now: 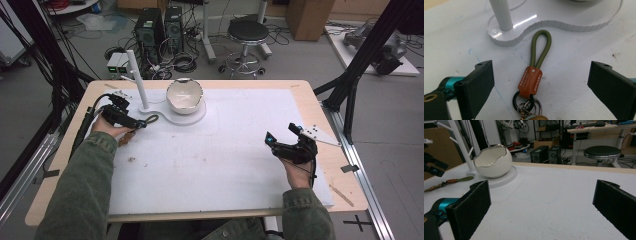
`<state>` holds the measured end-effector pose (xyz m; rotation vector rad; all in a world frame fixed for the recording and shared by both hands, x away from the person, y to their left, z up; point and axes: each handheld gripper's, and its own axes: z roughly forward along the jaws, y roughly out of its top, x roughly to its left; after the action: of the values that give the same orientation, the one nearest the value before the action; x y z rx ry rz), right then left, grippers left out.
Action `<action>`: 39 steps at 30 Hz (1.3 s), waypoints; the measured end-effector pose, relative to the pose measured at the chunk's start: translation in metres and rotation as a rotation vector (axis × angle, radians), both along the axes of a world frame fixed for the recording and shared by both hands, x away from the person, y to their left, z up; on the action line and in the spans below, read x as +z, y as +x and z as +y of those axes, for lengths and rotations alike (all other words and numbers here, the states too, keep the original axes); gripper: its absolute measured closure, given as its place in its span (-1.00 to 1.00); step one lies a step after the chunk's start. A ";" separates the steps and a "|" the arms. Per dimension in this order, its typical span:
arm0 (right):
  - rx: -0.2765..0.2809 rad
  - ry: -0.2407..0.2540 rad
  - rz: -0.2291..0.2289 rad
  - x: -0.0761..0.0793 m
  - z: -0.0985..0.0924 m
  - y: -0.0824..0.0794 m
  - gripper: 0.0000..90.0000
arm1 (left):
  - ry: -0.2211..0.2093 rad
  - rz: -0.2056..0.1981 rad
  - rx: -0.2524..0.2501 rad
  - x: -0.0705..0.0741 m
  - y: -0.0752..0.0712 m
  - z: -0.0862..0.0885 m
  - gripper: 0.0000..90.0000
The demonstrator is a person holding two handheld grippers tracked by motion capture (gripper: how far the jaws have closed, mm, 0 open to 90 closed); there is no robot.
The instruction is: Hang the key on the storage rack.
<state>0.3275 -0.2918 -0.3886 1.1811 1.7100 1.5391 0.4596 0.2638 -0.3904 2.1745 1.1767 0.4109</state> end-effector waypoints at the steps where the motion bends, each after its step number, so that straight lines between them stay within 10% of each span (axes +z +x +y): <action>1: 0.000 -0.001 -0.004 0.000 0.000 0.000 -0.99 | 0.010 0.006 -0.003 -0.002 0.000 -0.001 -0.78; 23: 0.000 0.008 0.001 0.000 -0.002 0.000 -0.99 | 0.102 0.064 -0.058 -0.023 0.007 -0.006 0.03; 39: 0.000 0.007 -0.001 -0.001 -0.002 0.000 -0.99 | 0.216 0.005 -0.055 -0.025 0.005 -0.009 0.70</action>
<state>0.3276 -0.2942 -0.3892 1.1834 1.7047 1.5471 0.4649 0.2545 -0.4157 2.3872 1.1159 0.5307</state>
